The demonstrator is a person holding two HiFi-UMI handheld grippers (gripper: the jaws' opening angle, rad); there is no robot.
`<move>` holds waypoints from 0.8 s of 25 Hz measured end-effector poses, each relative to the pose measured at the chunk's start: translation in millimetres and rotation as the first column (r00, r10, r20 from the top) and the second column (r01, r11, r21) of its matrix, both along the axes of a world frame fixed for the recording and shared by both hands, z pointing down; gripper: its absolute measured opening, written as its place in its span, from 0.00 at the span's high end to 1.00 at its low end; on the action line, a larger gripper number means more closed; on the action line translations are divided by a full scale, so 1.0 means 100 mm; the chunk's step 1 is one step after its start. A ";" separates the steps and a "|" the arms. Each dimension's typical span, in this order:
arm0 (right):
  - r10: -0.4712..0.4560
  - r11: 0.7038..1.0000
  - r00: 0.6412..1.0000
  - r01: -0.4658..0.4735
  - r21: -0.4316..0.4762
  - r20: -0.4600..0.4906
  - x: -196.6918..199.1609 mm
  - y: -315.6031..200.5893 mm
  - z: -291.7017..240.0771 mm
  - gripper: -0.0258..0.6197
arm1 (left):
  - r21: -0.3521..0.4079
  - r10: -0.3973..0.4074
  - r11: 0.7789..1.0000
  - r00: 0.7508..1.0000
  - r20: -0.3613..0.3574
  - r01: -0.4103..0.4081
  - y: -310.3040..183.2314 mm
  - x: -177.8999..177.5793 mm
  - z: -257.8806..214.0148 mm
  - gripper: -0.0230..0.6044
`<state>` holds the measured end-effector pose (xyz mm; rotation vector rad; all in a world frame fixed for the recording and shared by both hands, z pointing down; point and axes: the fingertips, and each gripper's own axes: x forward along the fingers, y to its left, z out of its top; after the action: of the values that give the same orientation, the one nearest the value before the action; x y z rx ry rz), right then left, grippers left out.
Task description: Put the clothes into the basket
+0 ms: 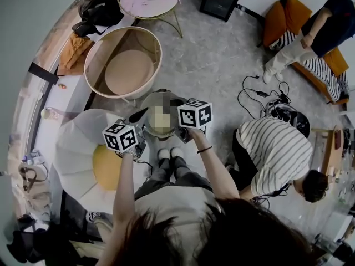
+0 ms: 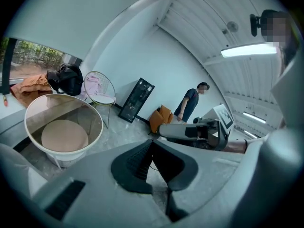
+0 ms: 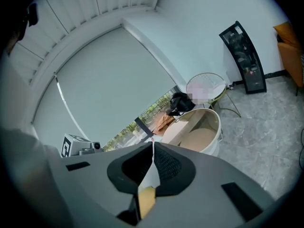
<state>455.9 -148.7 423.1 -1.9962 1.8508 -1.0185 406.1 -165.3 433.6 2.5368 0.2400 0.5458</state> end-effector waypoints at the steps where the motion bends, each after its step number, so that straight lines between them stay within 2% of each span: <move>1: -0.004 1.000 1.000 0.005 0.013 -0.007 -0.01 0.00 -0.05 0.94 | 0.005 -0.003 1.000 1.000 -0.008 0.003 0.00 -0.01 -0.02 0.95; 8: -0.022 0.997 0.996 0.028 0.072 -0.083 -0.07 0.05 -0.30 0.94 | 0.049 -0.002 0.999 0.999 -0.054 0.005 0.06 -0.05 -0.23 0.95; 13: 0.001 0.991 0.997 0.009 0.133 -0.080 -0.08 0.10 -0.43 0.95 | 0.063 0.001 0.998 0.996 -0.086 0.004 0.10 -0.08 -0.32 0.95; 20: -0.004 0.988 0.992 0.022 0.151 -0.124 -0.19 0.17 -0.46 0.95 | 0.068 -0.004 0.998 0.994 -0.113 0.011 0.16 -0.12 -0.36 0.95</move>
<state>436.9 -132.1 377.0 -1.9991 1.9423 -0.7470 394.4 -148.9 397.8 2.6377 0.2567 0.4145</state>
